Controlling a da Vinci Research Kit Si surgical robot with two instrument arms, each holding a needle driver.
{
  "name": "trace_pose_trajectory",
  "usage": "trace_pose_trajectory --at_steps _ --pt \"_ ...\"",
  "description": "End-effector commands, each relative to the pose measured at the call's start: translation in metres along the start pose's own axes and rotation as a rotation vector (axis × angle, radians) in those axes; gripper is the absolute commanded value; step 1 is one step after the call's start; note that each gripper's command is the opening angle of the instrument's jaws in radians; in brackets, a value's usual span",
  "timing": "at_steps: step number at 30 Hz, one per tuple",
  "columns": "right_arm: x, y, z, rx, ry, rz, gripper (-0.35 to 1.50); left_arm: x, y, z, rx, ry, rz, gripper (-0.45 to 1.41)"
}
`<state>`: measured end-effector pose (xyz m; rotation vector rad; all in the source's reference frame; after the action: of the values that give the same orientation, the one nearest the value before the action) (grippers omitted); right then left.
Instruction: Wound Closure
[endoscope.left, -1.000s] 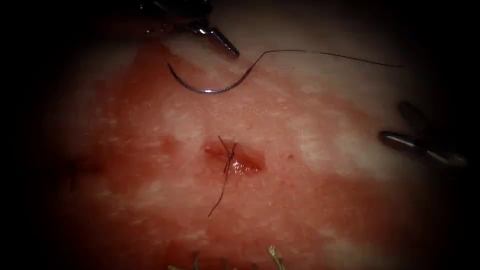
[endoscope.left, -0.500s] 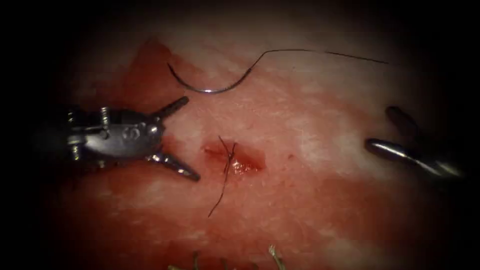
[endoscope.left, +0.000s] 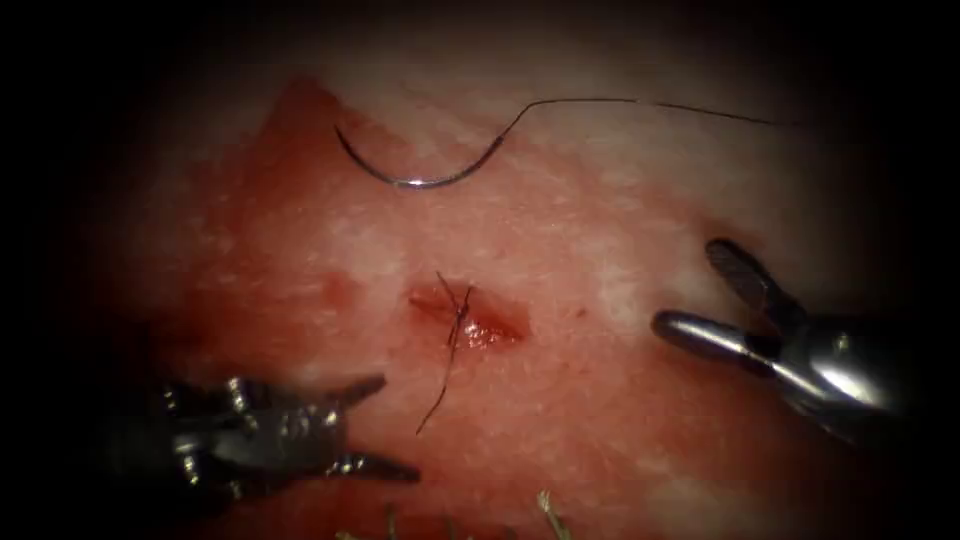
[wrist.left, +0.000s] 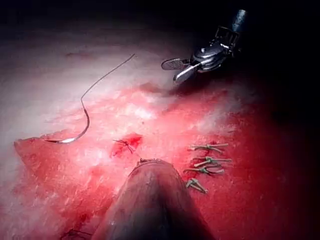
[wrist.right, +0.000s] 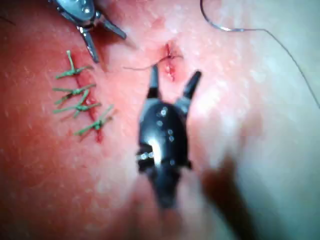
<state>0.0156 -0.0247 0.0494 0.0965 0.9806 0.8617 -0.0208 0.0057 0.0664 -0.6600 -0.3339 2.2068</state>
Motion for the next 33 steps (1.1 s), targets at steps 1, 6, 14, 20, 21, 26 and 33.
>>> trace_pose_trajectory --at_steps 1,6,14,20,21,26,33 --pt "-0.0008 -0.0013 0.0005 0.009 -0.007 0.002 1.28 -0.0003 0.0004 0.0012 0.008 -0.010 -0.024 0.37" --pt "-0.0008 -0.0019 0.0009 0.009 -0.015 0.003 1.26 -0.0008 -0.0003 0.0031 0.025 -0.039 -0.048 0.37" --pt "-0.0008 -0.0020 0.0010 0.009 -0.017 0.003 1.25 -0.0017 -0.0001 0.0055 0.007 -0.061 -0.069 0.41" --pt "-0.0011 -0.0024 0.0017 0.006 -0.029 0.001 1.23 -0.0026 0.0006 0.0074 -0.028 -0.089 -0.062 0.10" --pt "-0.0012 -0.0026 0.0019 0.005 -0.028 0.000 1.23 -0.0026 0.0006 0.0075 -0.034 -0.095 -0.061 -0.03" --pt "-0.0012 -0.0031 0.0025 0.024 -0.029 -0.003 1.21 -0.0028 -0.0003 0.0069 -0.055 -0.114 -0.052 -0.45" --pt "-0.0021 -0.0038 0.0048 0.126 0.008 -0.141 1.18 -0.0010 -0.0023 0.0044 -0.067 -0.102 -0.033 -0.45"
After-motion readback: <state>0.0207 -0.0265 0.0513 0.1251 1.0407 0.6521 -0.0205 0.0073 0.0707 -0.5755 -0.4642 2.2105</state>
